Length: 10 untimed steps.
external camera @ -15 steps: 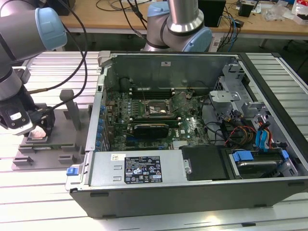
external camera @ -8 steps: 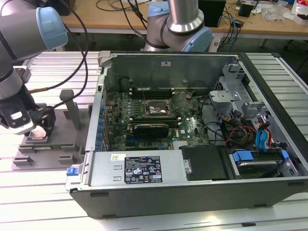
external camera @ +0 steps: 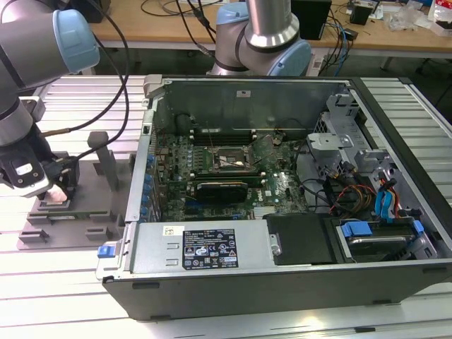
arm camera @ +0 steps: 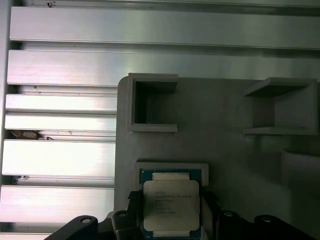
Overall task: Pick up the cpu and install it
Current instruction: 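Pick up the cpu and move it towards the insertion slot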
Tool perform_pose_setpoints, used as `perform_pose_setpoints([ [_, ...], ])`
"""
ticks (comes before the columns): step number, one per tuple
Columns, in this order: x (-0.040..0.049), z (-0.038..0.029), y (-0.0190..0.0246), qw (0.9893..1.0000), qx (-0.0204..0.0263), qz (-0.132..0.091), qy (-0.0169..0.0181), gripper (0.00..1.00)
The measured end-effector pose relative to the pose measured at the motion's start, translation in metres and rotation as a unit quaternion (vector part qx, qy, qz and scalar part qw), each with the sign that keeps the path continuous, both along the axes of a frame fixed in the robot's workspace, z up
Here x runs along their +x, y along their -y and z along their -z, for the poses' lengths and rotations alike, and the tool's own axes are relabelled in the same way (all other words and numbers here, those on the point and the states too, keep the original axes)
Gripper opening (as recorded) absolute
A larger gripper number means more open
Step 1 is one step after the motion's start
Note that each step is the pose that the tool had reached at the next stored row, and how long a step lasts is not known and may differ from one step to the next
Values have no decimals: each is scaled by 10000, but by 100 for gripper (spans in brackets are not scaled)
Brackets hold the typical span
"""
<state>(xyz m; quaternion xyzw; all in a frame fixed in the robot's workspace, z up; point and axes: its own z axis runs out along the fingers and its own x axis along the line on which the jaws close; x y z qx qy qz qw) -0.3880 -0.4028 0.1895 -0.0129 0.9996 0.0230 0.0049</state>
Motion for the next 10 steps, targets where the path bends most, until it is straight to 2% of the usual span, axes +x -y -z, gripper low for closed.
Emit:
perform_pose_setpoints([
  [10, 9, 9, 0, 10000, -3, 0, 0, 58],
])
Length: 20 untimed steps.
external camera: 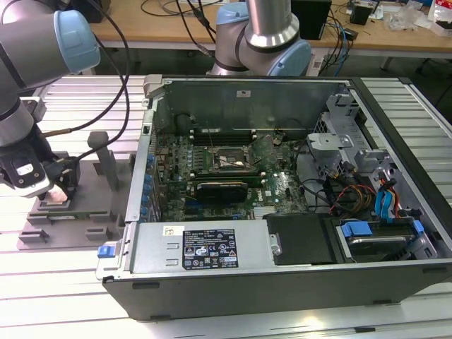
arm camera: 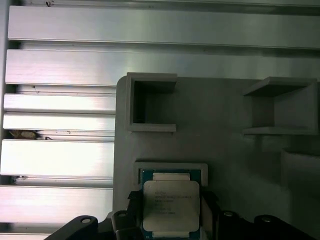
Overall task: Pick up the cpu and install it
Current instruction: 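Pick up the cpu and move it towards the insertion slot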
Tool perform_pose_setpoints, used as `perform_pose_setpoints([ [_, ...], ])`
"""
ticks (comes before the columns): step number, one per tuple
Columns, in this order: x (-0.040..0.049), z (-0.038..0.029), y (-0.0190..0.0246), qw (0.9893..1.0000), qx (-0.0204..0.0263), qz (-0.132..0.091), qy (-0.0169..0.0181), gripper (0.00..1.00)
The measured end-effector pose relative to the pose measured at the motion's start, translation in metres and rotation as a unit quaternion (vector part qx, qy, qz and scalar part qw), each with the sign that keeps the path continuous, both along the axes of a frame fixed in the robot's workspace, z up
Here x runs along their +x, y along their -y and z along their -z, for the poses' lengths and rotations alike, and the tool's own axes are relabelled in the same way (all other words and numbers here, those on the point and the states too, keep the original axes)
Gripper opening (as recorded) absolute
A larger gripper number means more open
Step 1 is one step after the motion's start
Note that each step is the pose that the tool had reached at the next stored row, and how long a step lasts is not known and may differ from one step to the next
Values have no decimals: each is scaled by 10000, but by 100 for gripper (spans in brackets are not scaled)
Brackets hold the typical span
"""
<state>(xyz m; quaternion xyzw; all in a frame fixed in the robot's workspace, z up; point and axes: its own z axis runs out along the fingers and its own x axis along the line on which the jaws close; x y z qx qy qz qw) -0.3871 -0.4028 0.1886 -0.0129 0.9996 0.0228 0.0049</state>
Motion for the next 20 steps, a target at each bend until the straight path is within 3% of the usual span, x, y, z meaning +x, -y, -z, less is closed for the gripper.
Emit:
perform_pose_setpoints([
  [10, 2, -1, 0, 10000, 0, 0, 0, 55],
  [13, 3, -66, 1, 10000, 0, -1, 1, 55],
  [18, 2, -111, 0, 10000, -1, 0, 0, 55],
  [19, 2, -132, 0, 10000, 0, 0, -1, 55],
  [20, 2, -202, -1, 10000, 0, 0, 0, 55],
])
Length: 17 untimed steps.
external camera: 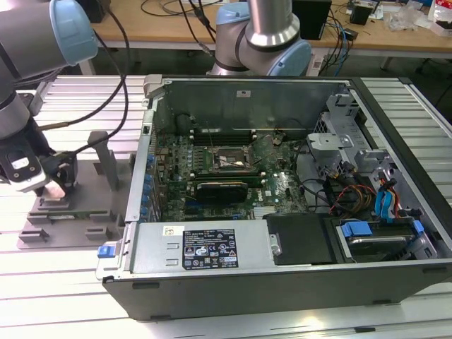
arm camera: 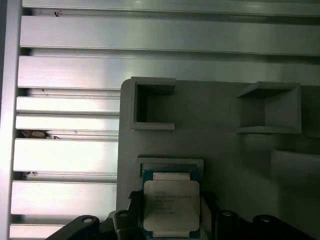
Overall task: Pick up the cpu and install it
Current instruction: 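Pick up the cpu and move it towards the insertion slot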
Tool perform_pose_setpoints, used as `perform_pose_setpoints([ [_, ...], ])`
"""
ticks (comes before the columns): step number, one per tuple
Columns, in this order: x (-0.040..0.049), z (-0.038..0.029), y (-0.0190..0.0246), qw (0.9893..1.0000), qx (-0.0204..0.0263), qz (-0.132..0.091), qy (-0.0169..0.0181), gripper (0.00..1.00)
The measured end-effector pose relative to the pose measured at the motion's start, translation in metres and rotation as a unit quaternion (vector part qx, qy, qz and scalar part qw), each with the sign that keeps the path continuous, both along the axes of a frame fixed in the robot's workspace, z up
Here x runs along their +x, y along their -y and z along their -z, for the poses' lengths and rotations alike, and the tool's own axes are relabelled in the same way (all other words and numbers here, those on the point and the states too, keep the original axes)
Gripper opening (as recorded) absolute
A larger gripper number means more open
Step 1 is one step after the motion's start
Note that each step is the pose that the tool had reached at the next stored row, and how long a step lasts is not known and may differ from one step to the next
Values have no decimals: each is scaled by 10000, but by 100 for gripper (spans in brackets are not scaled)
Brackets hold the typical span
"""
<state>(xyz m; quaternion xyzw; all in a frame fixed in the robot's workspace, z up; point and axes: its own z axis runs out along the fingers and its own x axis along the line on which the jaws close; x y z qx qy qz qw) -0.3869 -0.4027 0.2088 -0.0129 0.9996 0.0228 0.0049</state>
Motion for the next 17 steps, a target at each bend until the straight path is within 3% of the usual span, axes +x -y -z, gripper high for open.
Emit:
perform_pose_setpoints([
  [3, 0, -131, 0, 10000, 0, 0, 0, 55],
  [5, 0, -262, -1, 10000, 0, 0, 0, 55],
  [8, 0, -341, -1, 10000, 0, 0, 0, 55],
  [17, 0, -365, -1, 10000, 0, 0, 0, 55],
])
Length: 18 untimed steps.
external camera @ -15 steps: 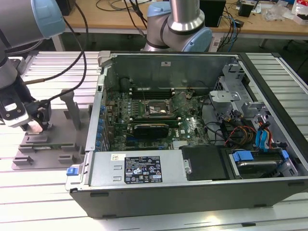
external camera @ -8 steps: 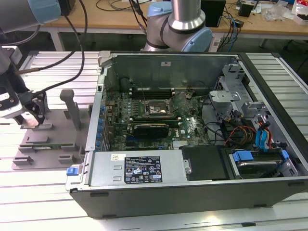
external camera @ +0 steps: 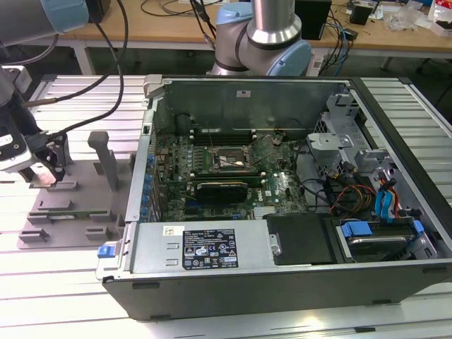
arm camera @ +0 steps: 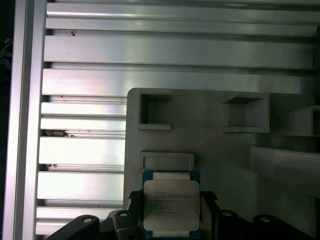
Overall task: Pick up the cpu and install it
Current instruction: 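Pick up the cpu and move it towards the insertion slot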
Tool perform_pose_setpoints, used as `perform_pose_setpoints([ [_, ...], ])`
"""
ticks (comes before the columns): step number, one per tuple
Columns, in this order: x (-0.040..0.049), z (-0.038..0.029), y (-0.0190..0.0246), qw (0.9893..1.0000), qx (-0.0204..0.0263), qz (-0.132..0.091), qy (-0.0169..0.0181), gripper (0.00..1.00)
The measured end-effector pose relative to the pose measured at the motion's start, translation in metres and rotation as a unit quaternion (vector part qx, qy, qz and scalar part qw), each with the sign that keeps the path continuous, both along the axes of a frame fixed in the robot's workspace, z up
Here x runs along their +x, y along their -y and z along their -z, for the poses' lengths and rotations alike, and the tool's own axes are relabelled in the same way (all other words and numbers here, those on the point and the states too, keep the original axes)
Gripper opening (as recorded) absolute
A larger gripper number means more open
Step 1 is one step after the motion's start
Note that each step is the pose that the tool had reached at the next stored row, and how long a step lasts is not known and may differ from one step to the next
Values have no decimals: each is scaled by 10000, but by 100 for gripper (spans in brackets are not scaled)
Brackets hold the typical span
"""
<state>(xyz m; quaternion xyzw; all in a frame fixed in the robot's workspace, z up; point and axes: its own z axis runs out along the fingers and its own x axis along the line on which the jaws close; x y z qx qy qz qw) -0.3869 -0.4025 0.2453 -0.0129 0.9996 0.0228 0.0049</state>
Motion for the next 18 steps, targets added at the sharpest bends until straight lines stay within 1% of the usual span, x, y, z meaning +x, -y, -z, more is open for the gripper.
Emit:
perform_pose_setpoints([
  [3, 0, -20, 0, 10000, 0, 0, 0, 55],
  [6, 0, -61, 0, 10000, 0, 0, 0, 55],
  [10, 0, -152, 0, 10000, 0, 0, 0, 55],
  [14, 0, -201, 0, 10000, 0, 0, 0, 55],
  [16, 0, -263, 0, 10000, 0, 0, 0, 55],
  [17, 0, -282, 0, 10000, 0, 0, 0, 55],
  [18, 0, -319, 0, 10000, 0, 0, 0, 55],
])
